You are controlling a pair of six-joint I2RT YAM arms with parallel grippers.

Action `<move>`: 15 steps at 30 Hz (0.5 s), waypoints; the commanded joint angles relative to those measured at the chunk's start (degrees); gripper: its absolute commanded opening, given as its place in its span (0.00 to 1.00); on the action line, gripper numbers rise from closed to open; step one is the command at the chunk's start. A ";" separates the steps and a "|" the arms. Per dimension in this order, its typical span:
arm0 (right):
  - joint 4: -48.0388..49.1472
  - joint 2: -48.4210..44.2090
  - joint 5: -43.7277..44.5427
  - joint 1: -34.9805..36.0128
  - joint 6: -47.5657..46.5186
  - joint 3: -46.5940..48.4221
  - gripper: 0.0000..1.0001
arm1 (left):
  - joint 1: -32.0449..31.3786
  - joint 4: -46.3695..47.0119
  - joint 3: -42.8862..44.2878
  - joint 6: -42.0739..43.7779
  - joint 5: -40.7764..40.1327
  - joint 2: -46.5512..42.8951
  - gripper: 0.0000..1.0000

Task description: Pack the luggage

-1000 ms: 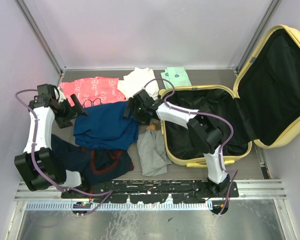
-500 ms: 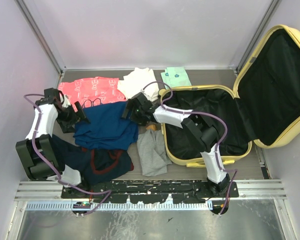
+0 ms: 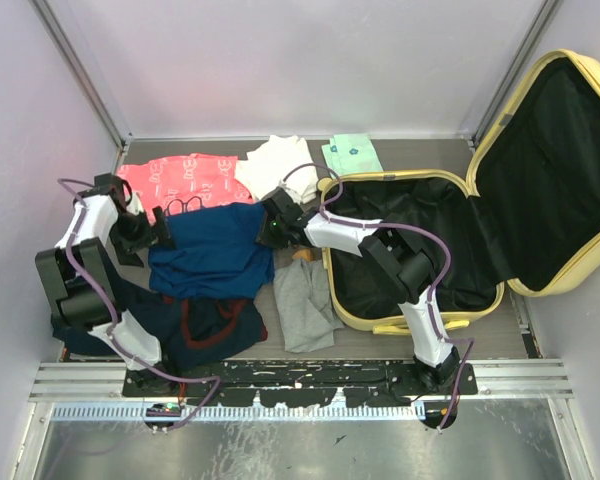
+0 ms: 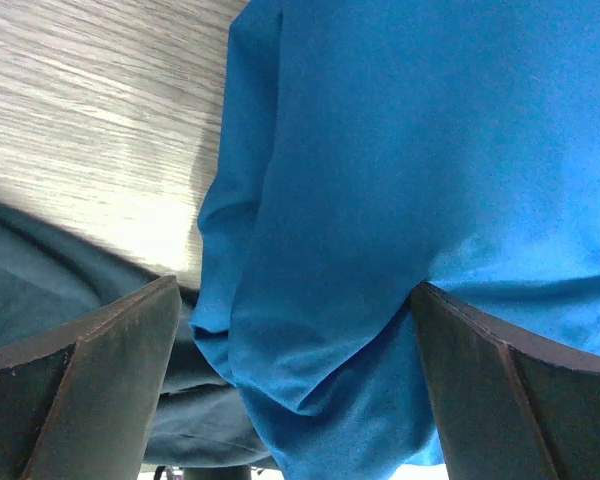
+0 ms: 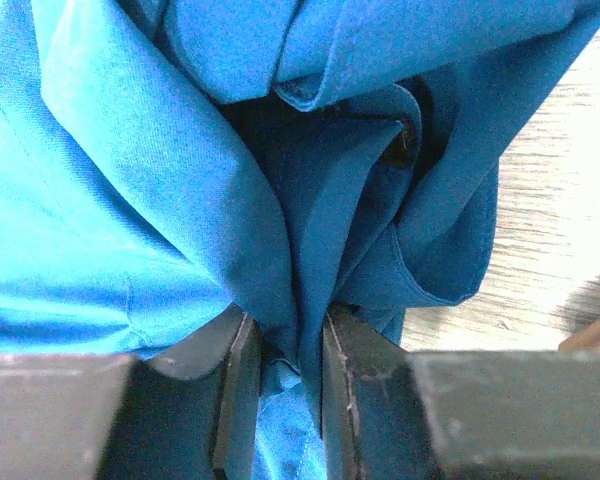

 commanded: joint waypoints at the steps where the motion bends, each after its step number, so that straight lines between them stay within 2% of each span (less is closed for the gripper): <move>1: 2.37 1.41 0.84 0.88 -1.53 1.92 0.27 | 0.66 0.92 1.70 3.67 -1.64 4.55 0.98; 8: 4.42 3.01 -1.04 1.45 -2.34 4.45 0.16 | 0.61 4.27 -0.40 2.41 3.53 8.06 0.98; 10: 5.16 3.46 -1.61 1.80 -2.72 5.86 0.11 | 0.65 5.54 -1.56 1.58 4.98 8.30 0.87; 13: 5.55 3.82 -2.12 2.39 -3.88 8.63 0.06 | 0.63 6.10 -1.28 0.98 8.15 8.34 0.57; 15: 5.72 3.50 -2.45 2.53 -4.71 10.12 0.02 | 0.62 5.91 -0.76 0.81 9.52 7.93 0.44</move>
